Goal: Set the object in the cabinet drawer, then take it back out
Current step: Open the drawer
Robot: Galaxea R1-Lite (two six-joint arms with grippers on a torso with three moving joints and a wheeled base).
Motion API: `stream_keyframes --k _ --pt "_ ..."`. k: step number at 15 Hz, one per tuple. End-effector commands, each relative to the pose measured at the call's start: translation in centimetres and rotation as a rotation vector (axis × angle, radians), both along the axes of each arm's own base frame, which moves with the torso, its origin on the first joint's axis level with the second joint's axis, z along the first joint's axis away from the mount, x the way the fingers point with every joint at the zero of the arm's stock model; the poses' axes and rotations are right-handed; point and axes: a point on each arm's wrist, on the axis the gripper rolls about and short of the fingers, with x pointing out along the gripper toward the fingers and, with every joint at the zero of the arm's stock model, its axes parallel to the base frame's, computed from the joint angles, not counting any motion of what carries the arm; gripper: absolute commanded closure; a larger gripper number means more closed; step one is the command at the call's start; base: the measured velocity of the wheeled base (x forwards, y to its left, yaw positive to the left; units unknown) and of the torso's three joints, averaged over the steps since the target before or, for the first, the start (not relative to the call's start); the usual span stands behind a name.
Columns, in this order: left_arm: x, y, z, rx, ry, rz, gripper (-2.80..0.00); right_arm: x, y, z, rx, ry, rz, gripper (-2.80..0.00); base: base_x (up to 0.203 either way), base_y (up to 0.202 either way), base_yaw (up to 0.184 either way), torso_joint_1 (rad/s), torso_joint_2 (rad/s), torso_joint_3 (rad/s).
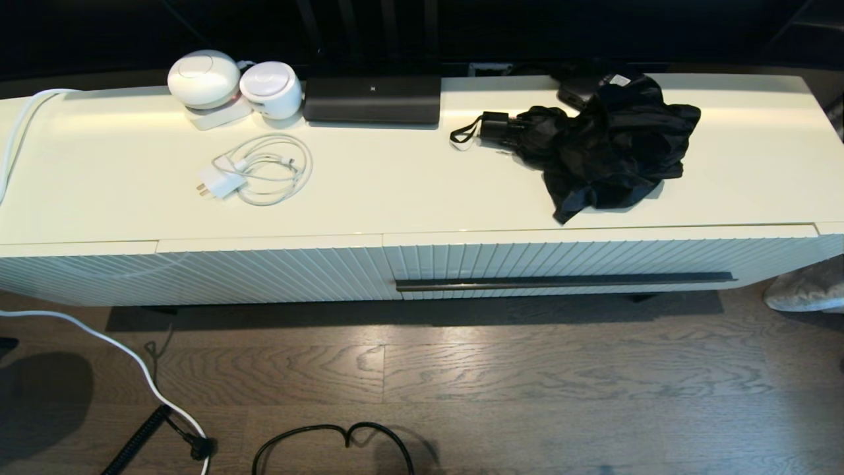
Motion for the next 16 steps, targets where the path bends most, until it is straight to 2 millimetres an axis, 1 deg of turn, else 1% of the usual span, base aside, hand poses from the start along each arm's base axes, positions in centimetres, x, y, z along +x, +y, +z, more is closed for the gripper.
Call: stream_keyframes --k 1,3,5,6,7,9,12,14,16 --pt "0.0 0.0 0.0 0.000 -0.002 -0.001 0.00 2.8 0.1 3.3 -0.061 0.077 0.040 0.00 0.000 0.000 0.000 0.000 0.00 0.000" --pt "0.0 0.0 0.0 -0.001 -0.002 0.000 0.00 5.0 0.2 5.5 -0.161 0.107 0.094 0.00 0.000 0.000 0.000 0.000 0.00 0.000" --pt "0.0 0.0 0.0 -0.001 -0.002 -0.001 0.00 7.3 0.4 7.1 -0.351 0.112 0.182 0.00 0.000 0.000 0.000 0.000 0.00 0.000" --pt "0.0 0.0 0.0 0.000 -0.002 -0.001 0.00 8.6 0.5 7.6 -0.450 0.111 0.235 0.00 0.000 0.000 0.000 0.000 0.00 0.000" --pt "0.0 0.0 0.0 -0.001 -0.002 -0.001 0.00 9.7 0.8 8.0 -0.522 0.102 0.299 0.00 0.000 0.000 0.000 0.000 0.00 0.000" --pt "0.0 0.0 0.0 0.000 -0.002 0.001 0.00 12.1 1.5 8.4 -0.644 0.114 0.365 0.00 0.000 0.000 0.000 0.000 0.00 0.000" --pt "0.0 0.0 0.0 -0.001 -0.002 -0.001 0.00 15.6 3.3 7.9 -0.825 0.149 0.463 0.00 0.000 0.000 0.000 0.000 0.00 0.000" --pt "0.0 0.0 0.0 0.000 -0.002 0.001 0.00 17.6 5.4 7.3 -0.908 0.191 0.495 0.00 0.000 0.000 0.000 0.000 0.00 0.000" --pt "0.0 0.0 0.0 -0.001 -0.002 -0.001 0.00 19.8 7.2 6.1 -0.965 0.254 0.503 0.00 0.000 0.000 0.000 0.000 0.00 0.000"
